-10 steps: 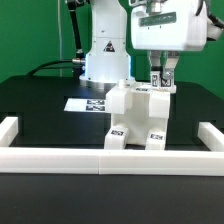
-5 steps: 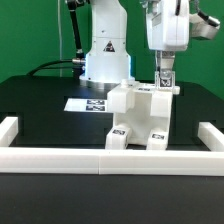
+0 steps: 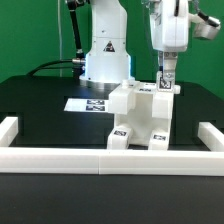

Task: Assemble chair

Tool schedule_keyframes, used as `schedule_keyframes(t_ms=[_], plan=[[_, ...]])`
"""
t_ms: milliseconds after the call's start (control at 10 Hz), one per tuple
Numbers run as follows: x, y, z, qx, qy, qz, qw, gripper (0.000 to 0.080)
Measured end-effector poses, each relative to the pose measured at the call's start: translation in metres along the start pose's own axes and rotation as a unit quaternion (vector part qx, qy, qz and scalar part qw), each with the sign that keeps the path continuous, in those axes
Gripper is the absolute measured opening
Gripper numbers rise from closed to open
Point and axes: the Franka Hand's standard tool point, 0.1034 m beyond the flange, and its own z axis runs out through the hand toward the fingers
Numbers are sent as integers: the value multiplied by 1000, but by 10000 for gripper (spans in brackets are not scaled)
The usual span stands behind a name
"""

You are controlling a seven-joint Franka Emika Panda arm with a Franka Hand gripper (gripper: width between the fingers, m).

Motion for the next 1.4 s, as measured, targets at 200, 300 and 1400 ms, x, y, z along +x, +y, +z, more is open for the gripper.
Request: schedule_keyframes(t_ms=[200, 300, 1400], plan=[[-7, 1, 0, 3, 1, -78, 997, 646], [-9, 0, 0, 5, 1, -135, 991, 646], [-1, -4, 0, 8, 10, -587, 810, 648]])
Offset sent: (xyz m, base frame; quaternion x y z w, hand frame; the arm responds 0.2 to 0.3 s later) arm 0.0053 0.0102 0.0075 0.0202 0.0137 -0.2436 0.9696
